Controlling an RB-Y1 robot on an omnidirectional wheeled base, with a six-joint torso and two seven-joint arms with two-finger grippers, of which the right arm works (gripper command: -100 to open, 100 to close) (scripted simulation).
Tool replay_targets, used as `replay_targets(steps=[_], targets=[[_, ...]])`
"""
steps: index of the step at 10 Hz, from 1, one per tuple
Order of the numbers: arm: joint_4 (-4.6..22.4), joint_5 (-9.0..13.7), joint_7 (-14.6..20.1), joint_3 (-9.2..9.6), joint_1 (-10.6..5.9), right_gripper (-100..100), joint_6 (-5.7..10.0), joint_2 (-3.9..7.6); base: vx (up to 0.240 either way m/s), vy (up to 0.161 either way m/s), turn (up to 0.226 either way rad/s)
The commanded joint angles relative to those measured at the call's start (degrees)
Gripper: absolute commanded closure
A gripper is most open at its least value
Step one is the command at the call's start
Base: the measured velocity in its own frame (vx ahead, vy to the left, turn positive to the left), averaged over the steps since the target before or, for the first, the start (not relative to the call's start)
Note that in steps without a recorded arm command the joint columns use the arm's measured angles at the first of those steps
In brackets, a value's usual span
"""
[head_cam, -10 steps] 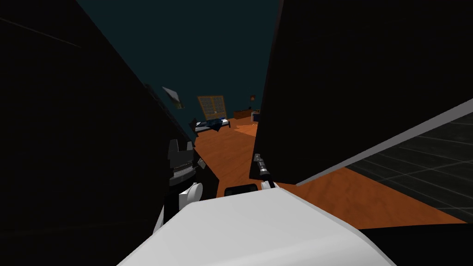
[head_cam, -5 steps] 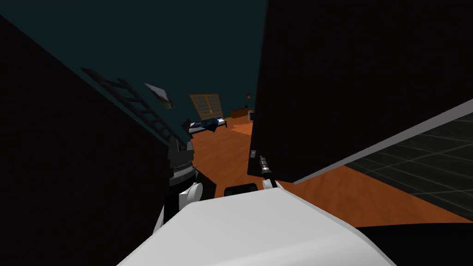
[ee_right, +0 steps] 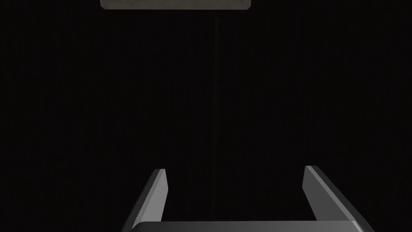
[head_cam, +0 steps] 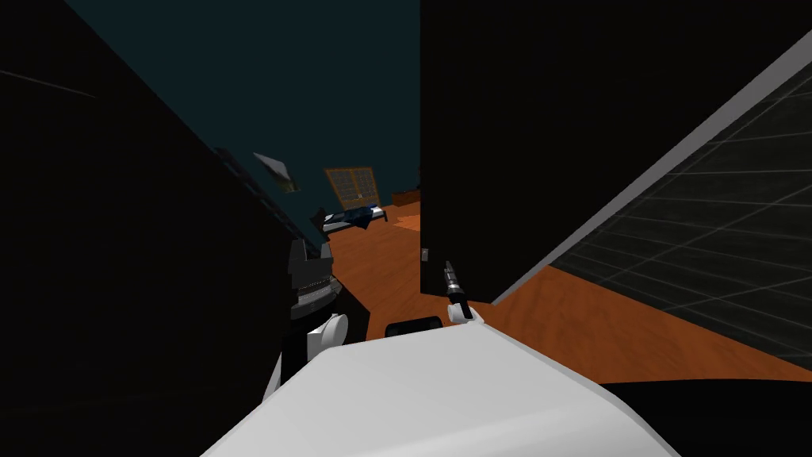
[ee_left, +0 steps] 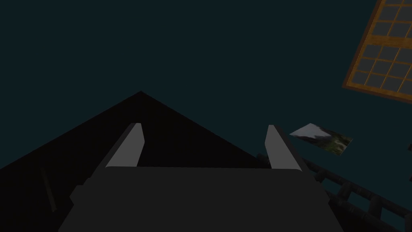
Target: Push the door open
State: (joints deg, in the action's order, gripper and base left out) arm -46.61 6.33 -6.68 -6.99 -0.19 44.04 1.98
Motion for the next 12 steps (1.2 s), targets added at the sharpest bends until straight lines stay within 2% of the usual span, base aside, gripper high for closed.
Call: replay_targets(steps=[1, 3, 5, 7, 8, 10, 12], targets=[[1.1, -0.9, 0.1, -1.69, -1.51, -100, -0.32, -1.72, -0.21, 0.067, -0.033], [1.9, -1.5, 0.1, -2.72, -2.43, -100, -0.43, -3.27, -0.129, 0.137, -0.007], [2.3, -1.8, 0.2, -3.29, -2.94, -100, -0.49, -4.34, -0.077, 0.182, 0.021], [2.4, -2.0, 0.2, -3.52, -3.14, -100, -0.52, -4.83, -0.035, 0.198, 0.033], [2.2, -1.9, 0.2, -3.4, -2.92, -100, -0.53, -4.7, -0.001, 0.077, -0.003], [2.2, -1.9, 0.2, -3.41, -2.93, -100, -0.54, -4.1, 0.032, -0.112, -0.034], [2.2, -1.9, 0.1, -3.44, -2.94, -100, -0.51, -3.12, 0.015, -0.2, -0.018]])
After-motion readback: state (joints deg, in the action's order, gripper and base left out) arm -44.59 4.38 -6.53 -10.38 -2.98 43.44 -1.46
